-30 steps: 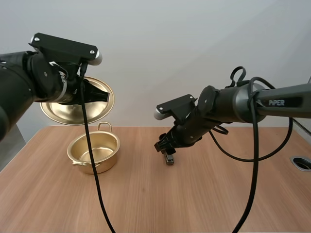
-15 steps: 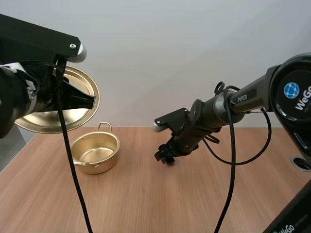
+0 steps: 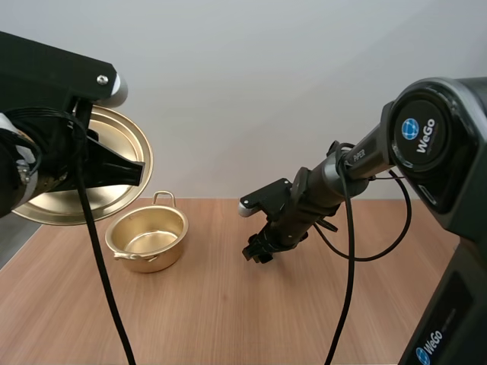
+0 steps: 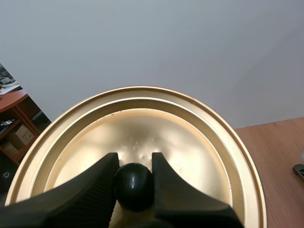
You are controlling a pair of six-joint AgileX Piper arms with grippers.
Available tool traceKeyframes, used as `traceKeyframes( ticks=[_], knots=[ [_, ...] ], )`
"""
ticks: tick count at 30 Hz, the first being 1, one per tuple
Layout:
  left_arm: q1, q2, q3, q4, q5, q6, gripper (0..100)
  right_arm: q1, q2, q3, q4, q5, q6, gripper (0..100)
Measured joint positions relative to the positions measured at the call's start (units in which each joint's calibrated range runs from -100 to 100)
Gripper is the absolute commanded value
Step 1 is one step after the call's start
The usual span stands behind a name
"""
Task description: Open the pot, put the car inside, and close it
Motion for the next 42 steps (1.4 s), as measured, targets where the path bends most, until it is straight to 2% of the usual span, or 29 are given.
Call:
traceKeyframes(
  ticks=[10,21,28,29,30,32,33,42],
  knots=[
    [0.00,0.00,0.00,0.00,0.38,0.00,0,0.00,4.86,-3.18,0.48,1.02,-0.33,100],
    [0.00,0.00,0.00,-0.95,0.38,0.00,0,0.00,8.18,-3.65,4.67,-1.62,-6.34,100],
    [0.00,0.00,0.00,-0.95,2.81,0.00,0,0.00,10.03,-6.40,5.39,2.14,-6.65,100],
    [0.00,0.00,0.00,-0.95,3.46,0.00,0,0.00,10.18,-6.69,5.29,2.60,-6.65,97],
    [0.00,0.00,0.00,-0.95,4.02,0.00,0,0.00,10.18,-6.69,5.28,2.60,-6.65,74],
    [0.00,0.00,0.00,-0.95,4.67,0.00,0,0.07,10.18,-6.69,5.44,3.19,-6.65,17],
    [0.00,0.00,0.00,-0.95,4.67,0.00,0,0.05,10.18,-6.69,5.44,3.34,-6.54,0],
    [0.00,-0.31,-0.14,-0.44,5.70,0.00,0,0.05,10.18,-7.18,5.02,3.95,-4.83,0]
  ],
)
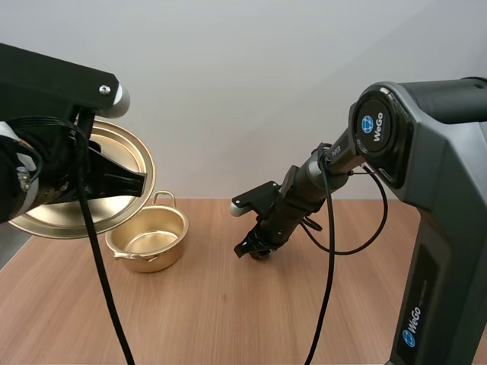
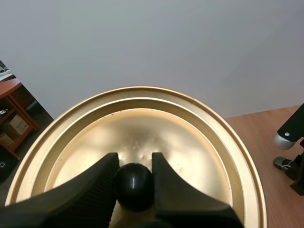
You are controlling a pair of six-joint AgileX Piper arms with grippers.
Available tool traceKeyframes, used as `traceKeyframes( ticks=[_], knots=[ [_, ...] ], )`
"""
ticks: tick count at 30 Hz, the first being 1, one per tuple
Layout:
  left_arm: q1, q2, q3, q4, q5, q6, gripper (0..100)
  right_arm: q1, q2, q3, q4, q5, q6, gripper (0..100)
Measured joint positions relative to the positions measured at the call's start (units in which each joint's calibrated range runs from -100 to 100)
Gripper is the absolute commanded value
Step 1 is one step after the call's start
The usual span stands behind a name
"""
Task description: Open the pot, put the car inside, and close it
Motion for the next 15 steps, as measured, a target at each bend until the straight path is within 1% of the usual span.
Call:
traceKeyframes(
  ticks=[4,7,11,15],
  knots=[
    [0.00,-1.15,-0.87,0.00,0.70,0.00,0,0.00,-0.47,-0.46,0.11,0.24,-1.65,0],
    [0.00,-7.99,-5.66,0.91,6.37,0.00,0,0.00,-5.01,-4.98,1.01,1.36,-2.95,0],
    [0.00,-13.32,-7.69,0.94,14.56,0.09,0,0.87,-8.62,-9.16,7.48,9.37,-8.73,0],
    [0.00,-17.94,-7.88,2.02,20.88,0.09,0,2.66,-9.10,-10.94,14.21,19.58,-14.65,0]
  ],
)
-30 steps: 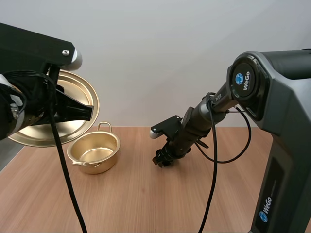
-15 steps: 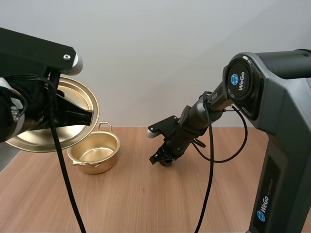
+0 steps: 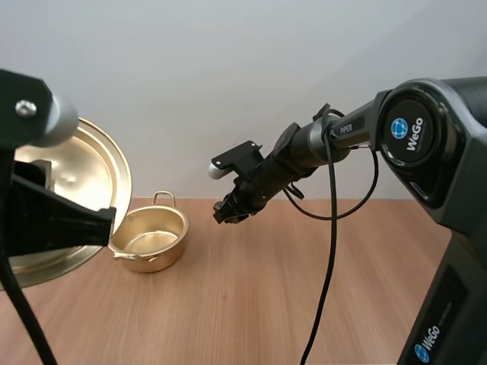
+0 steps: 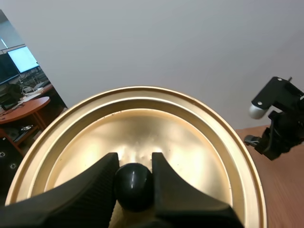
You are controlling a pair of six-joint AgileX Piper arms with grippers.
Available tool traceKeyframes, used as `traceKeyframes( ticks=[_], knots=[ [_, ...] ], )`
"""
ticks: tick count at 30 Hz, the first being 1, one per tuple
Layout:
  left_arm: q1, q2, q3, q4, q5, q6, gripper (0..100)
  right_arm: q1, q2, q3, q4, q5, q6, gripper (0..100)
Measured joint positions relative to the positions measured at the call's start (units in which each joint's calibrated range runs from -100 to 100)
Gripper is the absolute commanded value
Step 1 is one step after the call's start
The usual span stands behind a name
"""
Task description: Open the pot, put the car inside, and close it
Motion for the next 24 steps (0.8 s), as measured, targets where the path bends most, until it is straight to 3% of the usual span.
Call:
traceKeyframes(
  ticks=[5,10,17,24],
  knots=[
    [0.00,-4.43,0.00,5.36,0.41,0.00,0,3.58,0.12,0.00,7.95,6.78,-4.78,0],
    [0.00,-5.77,0.00,10.22,0.86,-0.19,0,7.50,0.12,0.00,9.77,1.25,-6.67,0],
    [0.00,-5.78,0.00,10.24,0.87,-2.39,0,9.75,0.39,-1.69,9.59,-11.00,-8.00,0],
    [0.00,-5.78,0.00,6.22,0.87,-2.78,0,9.75,1.99,-7.61,9.36,-5.36,-7.31,0]
  ],
)
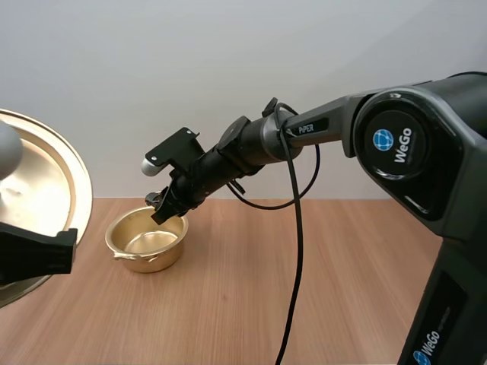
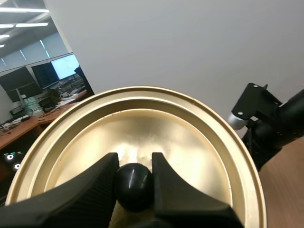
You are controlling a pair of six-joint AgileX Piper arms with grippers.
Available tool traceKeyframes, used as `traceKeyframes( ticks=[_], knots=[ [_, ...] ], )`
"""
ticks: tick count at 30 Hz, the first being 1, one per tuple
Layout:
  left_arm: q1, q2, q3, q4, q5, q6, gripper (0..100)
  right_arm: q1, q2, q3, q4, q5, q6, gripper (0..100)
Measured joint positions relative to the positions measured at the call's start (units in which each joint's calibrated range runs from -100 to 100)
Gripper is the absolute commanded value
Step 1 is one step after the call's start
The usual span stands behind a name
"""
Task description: Open the pot, put the car inside, and close it
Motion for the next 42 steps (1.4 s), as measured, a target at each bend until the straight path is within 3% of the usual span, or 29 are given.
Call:
traceKeyframes(
  ticks=[4,22,36,38,40,41,42],
  knots=[
    [0.00,0.00,0.00,-0.61,0.00,0.00,0,0.00,3.73,-4.16,-0.23,5.81,2.55,0],
    [0.00,0.00,0.00,-0.37,0.00,0.10,0,0.00,18.93,-16.60,-1.47,10.69,4.88,0],
    [0.00,0.00,0.00,-0.37,0.00,0.18,0,0.00,21.40,-17.96,-1.45,11.42,6.26,0],
    [0.00,0.00,0.00,-0.37,0.00,0.18,0,0.15,21.40,-17.96,-1.45,10.73,7.16,27],
    [0.00,0.00,0.00,-0.37,0.00,0.18,0,0.33,21.40,-17.96,-1.91,9.93,7.89,65],
    [0.00,0.00,0.00,-0.37,0.00,0.31,0,0.59,21.40,-17.96,-2.30,9.69,8.48,89],
    [0.00,0.00,0.00,-0.37,0.00,0.31,0,0.78,21.40,-17.96,-2.46,9.69,8.71,100]
  ],
)
